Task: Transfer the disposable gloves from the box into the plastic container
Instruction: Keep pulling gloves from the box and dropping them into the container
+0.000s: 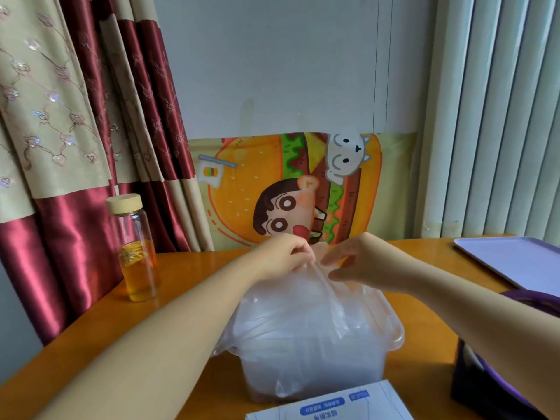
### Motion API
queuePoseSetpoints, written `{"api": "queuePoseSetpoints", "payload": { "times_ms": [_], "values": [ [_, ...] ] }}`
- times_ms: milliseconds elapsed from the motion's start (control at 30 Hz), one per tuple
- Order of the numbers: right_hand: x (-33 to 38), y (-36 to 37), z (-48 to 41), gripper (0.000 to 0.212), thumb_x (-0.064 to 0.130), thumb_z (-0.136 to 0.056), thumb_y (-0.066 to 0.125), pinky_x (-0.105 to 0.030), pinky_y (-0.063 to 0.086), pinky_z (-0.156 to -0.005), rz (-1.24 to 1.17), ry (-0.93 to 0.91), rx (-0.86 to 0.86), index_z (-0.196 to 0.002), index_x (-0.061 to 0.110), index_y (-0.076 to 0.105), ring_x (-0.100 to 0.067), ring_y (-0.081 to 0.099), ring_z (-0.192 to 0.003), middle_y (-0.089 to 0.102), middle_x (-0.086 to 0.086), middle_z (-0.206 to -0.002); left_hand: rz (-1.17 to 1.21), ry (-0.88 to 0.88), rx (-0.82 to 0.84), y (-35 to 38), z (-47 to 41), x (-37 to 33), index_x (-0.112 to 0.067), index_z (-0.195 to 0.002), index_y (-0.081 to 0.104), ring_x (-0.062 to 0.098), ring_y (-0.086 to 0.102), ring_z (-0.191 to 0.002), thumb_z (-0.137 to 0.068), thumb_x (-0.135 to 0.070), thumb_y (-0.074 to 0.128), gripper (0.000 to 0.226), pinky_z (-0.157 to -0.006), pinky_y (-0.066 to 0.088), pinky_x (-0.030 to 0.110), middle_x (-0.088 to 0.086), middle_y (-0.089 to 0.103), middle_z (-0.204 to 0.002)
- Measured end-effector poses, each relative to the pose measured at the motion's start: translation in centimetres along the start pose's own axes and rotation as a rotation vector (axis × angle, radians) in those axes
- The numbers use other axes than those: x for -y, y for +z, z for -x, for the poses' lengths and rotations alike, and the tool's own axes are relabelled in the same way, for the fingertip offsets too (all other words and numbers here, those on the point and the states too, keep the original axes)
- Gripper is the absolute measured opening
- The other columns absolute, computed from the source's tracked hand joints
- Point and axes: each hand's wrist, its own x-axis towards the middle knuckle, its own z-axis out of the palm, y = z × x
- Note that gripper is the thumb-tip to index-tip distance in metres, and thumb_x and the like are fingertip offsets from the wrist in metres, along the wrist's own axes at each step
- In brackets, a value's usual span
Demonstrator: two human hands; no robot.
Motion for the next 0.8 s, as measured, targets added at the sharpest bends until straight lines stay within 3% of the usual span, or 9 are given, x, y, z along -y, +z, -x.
{"api": "queuePoseSetpoints", "payload": {
  "times_ms": [133, 233, 300, 367, 500, 600, 700, 767, 800],
  "values": [
    [-1.6, 1.3, -0.3, 0.033, 0.027, -0.08, 0.074, -0.002, 0.039, -0.066, 0.068, 0.078, -0.008, -0.112, 0.019, 0.069, 0.004, 0.055, -0.078, 0.069, 0.008, -0.11, -0.053, -0.017, 0.034, 1.4, -0.3, 0.8, -0.019, -0.109, 0.067, 0.006, 0.057, -0.089, -0.098, -0.024, 0.052, 0.019, -0.075, 0.043, 0.019, -0.008, 0.063, -0.097],
    [-2.1, 1.7, -0.2, 0.033, 0.037, -0.08, 0.072, -0.025, 0.043, -0.088, 0.245, 0.155, -0.02, -0.11, 0.024, 0.069, -0.006, 0.056, -0.088, 0.068, 0.009, -0.109, -0.258, -0.022, -0.069, 1.4, -0.3, 1.0, -0.026, -0.124, 0.06, 0.013, 0.052, -0.112, -0.096, -0.029, 0.055, 0.029, -0.094, 0.043, 0.028, -0.006, 0.053, -0.12],
    [-2.2, 2.0, 0.0, 0.037, 0.047, -0.08, 0.069, -0.037, 0.034, -0.099, 0.416, 0.184, 0.023, -0.111, 0.028, 0.066, -0.013, 0.055, -0.105, 0.066, 0.011, -0.11, -0.357, -0.005, -0.136, 0.8, 0.6, 0.0, -0.03, -0.12, 0.062, 0.014, 0.053, -0.111, -0.094, -0.036, 0.056, 0.027, -0.092, 0.047, 0.034, -0.009, 0.052, -0.12],
    [-2.5, 2.4, -0.1, 0.046, 0.056, -0.078, 0.067, -0.036, 0.031, -0.093, 0.555, 0.198, 0.079, -0.114, 0.028, 0.064, -0.017, 0.051, -0.108, 0.065, 0.009, -0.109, -0.372, -0.008, 0.022, 0.2, 1.5, -1.2, -0.03, -0.122, 0.062, 0.013, 0.055, -0.108, -0.092, -0.044, 0.056, 0.033, -0.087, 0.046, 0.029, -0.009, 0.055, -0.118],
    [-2.3, 3.2, -0.3, 0.058, 0.067, -0.073, 0.063, -0.035, 0.031, -0.089, 0.727, 0.163, 0.125, -0.113, 0.025, 0.064, -0.019, 0.044, -0.104, 0.063, 0.008, -0.105, -0.559, -0.2, 0.53, 1.2, 2.6, -2.1, -0.021, -0.145, 0.041, 0.02, 0.038, -0.136, -0.086, -0.069, 0.045, 0.077, -0.111, 0.033, 0.037, -0.003, 0.037, -0.152],
    [-2.0, 3.7, -0.4, 0.062, 0.07, -0.072, 0.061, -0.044, 0.028, -0.104, 0.776, 0.146, 0.234, -0.11, 0.02, 0.063, -0.022, 0.041, -0.115, 0.061, 0.004, -0.115, -0.697, -0.295, 0.677, 2.8, 2.5, -1.3, -0.01, -0.142, 0.043, 0.028, 0.046, -0.126, -0.09, -0.066, 0.041, 0.077, -0.104, 0.039, 0.038, 0.006, 0.048, -0.142],
    [-2.2, 4.6, -0.5, 0.071, 0.071, -0.074, 0.057, -0.059, 0.007, -0.113, 0.861, 0.138, 0.4, -0.12, 0.018, 0.061, -0.029, 0.026, -0.134, 0.051, -0.003, -0.134, -0.743, -0.313, 0.777, 4.1, 2.3, -1.1, 0.001, -0.125, 0.055, 0.029, 0.048, -0.085, -0.1, -0.033, 0.041, 0.044, -0.071, 0.04, 0.032, 0.009, 0.052, -0.1],
    [-2.6, 5.5, -0.7, 0.069, 0.068, -0.079, 0.054, -0.064, -0.001, -0.111, 0.955, 0.137, 0.466, -0.127, 0.019, 0.056, -0.032, 0.017, -0.139, 0.04, -0.008, -0.143, -0.754, -0.344, 0.809, 4.6, 2.1, -0.7, 0.0, -0.11, 0.058, 0.028, 0.041, -0.074, -0.099, -0.011, 0.038, 0.026, -0.066, 0.035, 0.031, 0.011, 0.045, -0.084],
    [-2.8, 6.0, -0.9, 0.063, 0.063, -0.083, 0.054, -0.066, -0.004, -0.11, 0.999, 0.145, 0.489, -0.13, 0.019, 0.054, -0.033, 0.012, -0.141, 0.033, -0.01, -0.147, -0.777, -0.357, 0.839, 4.7, 2.0, -0.4, 0.001, -0.111, 0.059, 0.028, 0.04, -0.076, -0.098, -0.005, 0.036, 0.027, -0.068, 0.035, 0.032, 0.013, 0.045, -0.083]
  ]
}}
